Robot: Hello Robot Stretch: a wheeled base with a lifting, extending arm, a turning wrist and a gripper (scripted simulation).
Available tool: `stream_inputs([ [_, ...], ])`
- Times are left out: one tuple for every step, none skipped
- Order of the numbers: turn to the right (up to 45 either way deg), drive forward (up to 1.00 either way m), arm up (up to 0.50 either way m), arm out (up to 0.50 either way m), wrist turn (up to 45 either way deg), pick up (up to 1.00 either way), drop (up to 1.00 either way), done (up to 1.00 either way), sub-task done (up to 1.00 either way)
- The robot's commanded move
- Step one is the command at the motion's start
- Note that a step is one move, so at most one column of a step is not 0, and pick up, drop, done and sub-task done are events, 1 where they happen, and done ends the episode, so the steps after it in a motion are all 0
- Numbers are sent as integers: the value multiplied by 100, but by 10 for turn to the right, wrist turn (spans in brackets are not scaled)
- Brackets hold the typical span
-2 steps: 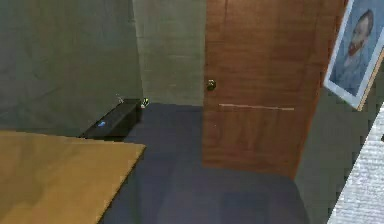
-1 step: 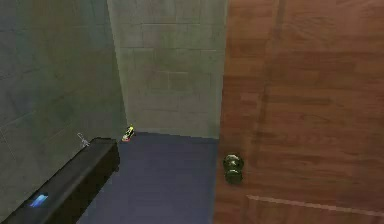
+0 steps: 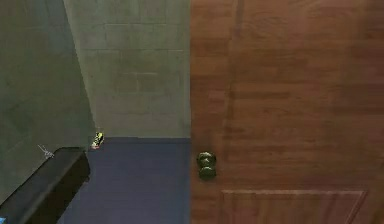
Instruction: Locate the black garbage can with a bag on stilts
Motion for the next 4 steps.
stream_inputs([
  [0, 5, 0, 0, 0, 0, 0, 0, 0],
  [-360, 0, 0, 0, 0, 0, 0, 0, 0],
  [0, 70, 0, 0, 0, 0, 0, 0, 0],
  [240, 0, 0, 0, 0, 0, 0, 0, 0],
])
